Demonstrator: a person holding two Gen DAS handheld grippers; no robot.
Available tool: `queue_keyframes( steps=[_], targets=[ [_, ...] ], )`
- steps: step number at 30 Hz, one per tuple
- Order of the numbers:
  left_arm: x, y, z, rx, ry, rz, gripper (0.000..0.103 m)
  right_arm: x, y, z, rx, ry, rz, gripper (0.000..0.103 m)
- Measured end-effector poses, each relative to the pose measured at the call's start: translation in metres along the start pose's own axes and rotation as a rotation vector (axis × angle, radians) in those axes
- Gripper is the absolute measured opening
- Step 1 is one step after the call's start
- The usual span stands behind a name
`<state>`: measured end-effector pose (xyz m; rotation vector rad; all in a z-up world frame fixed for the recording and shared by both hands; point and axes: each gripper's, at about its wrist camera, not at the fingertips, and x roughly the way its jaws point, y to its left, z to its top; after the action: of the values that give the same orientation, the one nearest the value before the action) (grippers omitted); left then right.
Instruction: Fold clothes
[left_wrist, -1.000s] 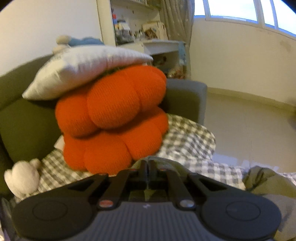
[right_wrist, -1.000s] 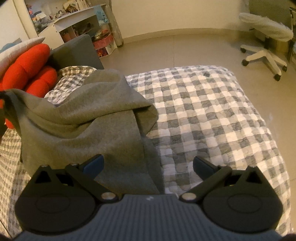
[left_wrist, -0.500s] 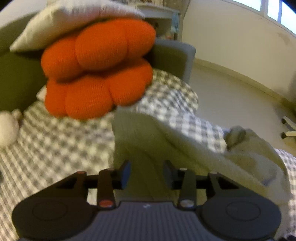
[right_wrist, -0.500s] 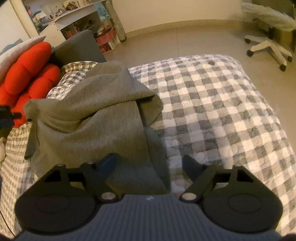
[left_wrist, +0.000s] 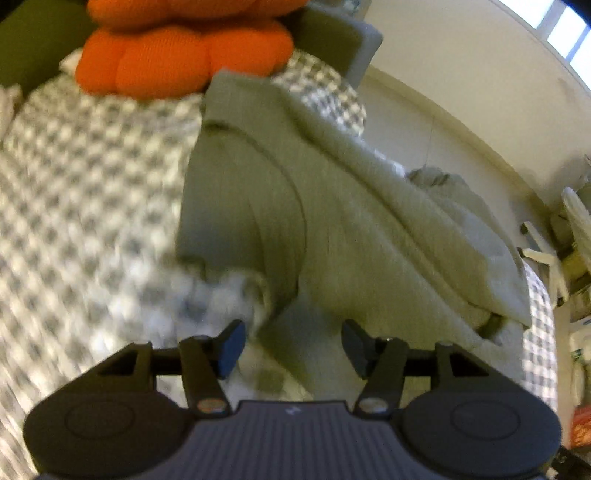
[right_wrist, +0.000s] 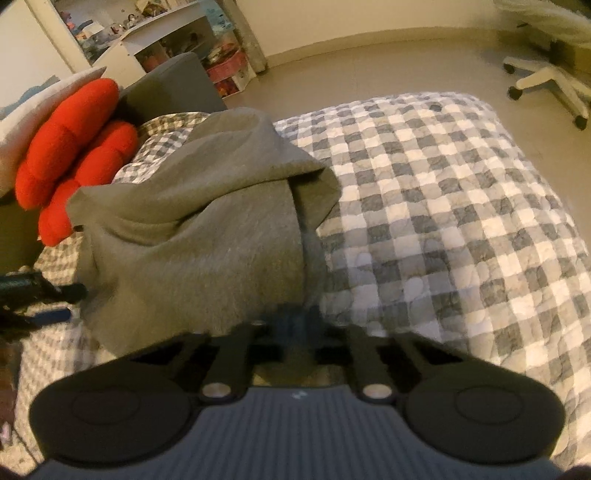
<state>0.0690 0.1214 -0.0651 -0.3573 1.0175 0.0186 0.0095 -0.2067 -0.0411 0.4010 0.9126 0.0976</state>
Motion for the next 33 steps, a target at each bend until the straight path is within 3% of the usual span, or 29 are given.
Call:
queue_keyframes(
  steps=[7, 13, 15, 17, 25, 28, 33],
  targets=[
    [0.007, 0.008, -0.019, -0.12, 0.038, -0.057, 0.055, -0.012, 0.009, -0.008, -0.036, 0.02, 0.065, 0.005],
    [0.012, 0.005, -0.03, -0.166, 0.011, -0.04, 0.029, -0.021, 0.015, -0.015, -0.048, 0.039, 0.123, 0.005],
    [0.014, 0.003, -0.032, -0.174, 0.007, -0.038, 0.012, -0.025, 0.018, -0.016, -0.054, 0.041, 0.138, 0.005],
    [0.013, 0.003, -0.033, -0.187, -0.004, -0.035, 0.002, -0.028, 0.021, -0.018, -0.059, 0.044, 0.158, 0.005],
    [-0.011, 0.007, -0.027, -0.197, -0.149, 0.021, 0.001, -0.041, 0.043, -0.028, -0.13, 0.078, 0.263, 0.005],
    [-0.022, 0.016, -0.021, -0.202, -0.208, 0.057, 0.001, -0.044, 0.056, -0.031, -0.193, 0.074, 0.241, 0.005],
    [-0.038, 0.026, -0.011, -0.182, -0.297, 0.136, 0.001, -0.044, 0.055, -0.026, -0.222, 0.035, 0.152, 0.027]
  ],
)
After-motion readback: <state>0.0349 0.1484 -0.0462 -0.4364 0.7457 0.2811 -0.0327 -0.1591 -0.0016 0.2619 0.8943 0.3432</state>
